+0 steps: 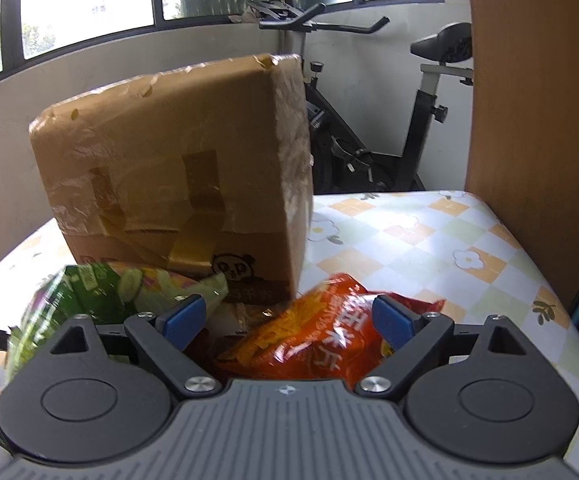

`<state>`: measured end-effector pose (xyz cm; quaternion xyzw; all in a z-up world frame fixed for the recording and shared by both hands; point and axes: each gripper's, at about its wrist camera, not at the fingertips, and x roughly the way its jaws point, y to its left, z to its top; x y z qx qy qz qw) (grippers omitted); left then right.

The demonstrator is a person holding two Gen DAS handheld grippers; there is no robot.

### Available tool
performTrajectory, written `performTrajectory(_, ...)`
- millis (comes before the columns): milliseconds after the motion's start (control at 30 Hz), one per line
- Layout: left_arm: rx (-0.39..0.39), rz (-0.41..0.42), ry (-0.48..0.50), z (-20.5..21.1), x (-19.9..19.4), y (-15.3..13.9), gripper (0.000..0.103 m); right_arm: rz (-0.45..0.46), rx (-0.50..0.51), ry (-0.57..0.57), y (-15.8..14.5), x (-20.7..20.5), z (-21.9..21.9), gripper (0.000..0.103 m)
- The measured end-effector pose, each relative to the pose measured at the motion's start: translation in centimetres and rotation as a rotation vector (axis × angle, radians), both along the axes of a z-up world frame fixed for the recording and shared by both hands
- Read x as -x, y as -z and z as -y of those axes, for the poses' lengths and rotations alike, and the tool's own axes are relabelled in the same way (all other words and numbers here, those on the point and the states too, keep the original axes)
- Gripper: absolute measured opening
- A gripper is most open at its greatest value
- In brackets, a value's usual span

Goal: Organize snacks
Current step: 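Grasp the small yellow cake packet with the left tool while the right grasps the orange chip bag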

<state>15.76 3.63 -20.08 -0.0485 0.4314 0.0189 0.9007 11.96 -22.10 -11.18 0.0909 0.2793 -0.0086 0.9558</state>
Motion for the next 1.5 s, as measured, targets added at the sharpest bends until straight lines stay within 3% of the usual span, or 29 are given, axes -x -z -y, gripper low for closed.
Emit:
performTrajectory(167,0.06,0.021,-0.017,-1.3,1.2,-0.1,0.037,-0.031,-0.021,0.068,0.8,-0.5,1.2,0.092)
performTrajectory(467,0.026,0.038,-0.012,-0.7,1.7,-0.1,0.037,-0.133,-0.125,0.204,3.3,-2.5,3.9,0.095)
performTrajectory(567,0.025,0.042,-0.011,-0.6,1.7,0.0,0.037,-0.158,-0.154,0.219,4.0,-3.1,4.4,0.1)
performTrajectory(767,0.029,0.05,-0.008,-0.7,1.8,0.0,0.038,-0.177,-0.264,0.229,5.2,-3.8,5.1,0.1)
performTrajectory(833,0.027,0.052,-0.007,-0.8,1.9,0.0,0.038,-0.158,-0.273,0.211,5.1,-3.5,5.1,0.094)
performTrajectory(900,0.028,0.051,-0.004,-0.8,1.9,0.0,0.038,-0.134,-0.281,0.188,4.7,-3.0,5.0,0.08)
performTrajectory(967,0.042,0.05,-0.009,-1.0,2.0,0.0,0.036,-0.123,-0.26,0.189,4.2,-2.6,4.8,0.077)
performTrajectory(1233,0.072,0.072,0.008,-0.9,2.7,-0.6,0.034,-0.032,-0.223,0.177,2.1,-0.1,4.3,0.075)
performTrajectory(1500,0.05,0.199,-0.022,-1.8,2.6,-4.3,0.034,0.096,-0.135,0.184,-1.5,1.5,4.0,0.075)
